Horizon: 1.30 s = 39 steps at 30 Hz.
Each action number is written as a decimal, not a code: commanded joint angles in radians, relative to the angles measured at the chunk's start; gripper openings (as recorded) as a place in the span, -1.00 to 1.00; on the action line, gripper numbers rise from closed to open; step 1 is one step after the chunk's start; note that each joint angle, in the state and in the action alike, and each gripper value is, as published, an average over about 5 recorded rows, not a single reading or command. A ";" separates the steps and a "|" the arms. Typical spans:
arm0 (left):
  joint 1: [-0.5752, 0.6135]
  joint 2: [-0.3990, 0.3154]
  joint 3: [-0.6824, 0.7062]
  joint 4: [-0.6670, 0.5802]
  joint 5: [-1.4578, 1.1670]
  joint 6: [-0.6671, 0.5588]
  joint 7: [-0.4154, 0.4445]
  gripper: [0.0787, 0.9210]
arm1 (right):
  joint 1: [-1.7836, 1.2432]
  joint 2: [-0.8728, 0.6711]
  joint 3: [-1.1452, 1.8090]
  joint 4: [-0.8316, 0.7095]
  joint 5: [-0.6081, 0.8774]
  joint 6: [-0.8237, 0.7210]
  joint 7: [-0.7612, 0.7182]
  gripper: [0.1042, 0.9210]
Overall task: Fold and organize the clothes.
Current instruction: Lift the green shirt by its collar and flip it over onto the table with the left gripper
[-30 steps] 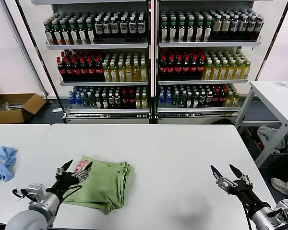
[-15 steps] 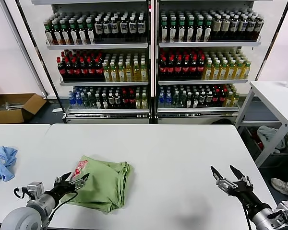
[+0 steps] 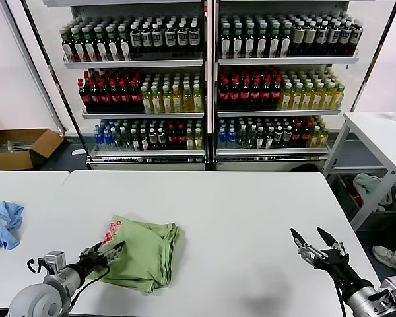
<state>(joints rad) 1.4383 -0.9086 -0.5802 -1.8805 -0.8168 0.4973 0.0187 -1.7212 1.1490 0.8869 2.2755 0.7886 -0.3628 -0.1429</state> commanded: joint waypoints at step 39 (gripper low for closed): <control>0.205 0.205 -0.739 -0.151 -0.075 0.015 -0.153 -0.92 | 0.071 -0.019 -0.066 -0.044 0.012 0.020 -0.017 0.76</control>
<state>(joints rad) 1.6376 -0.7347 -1.2255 -1.8884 -0.8672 0.4829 -0.0099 -1.6547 1.1299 0.8173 2.2328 0.7993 -0.3448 -0.1582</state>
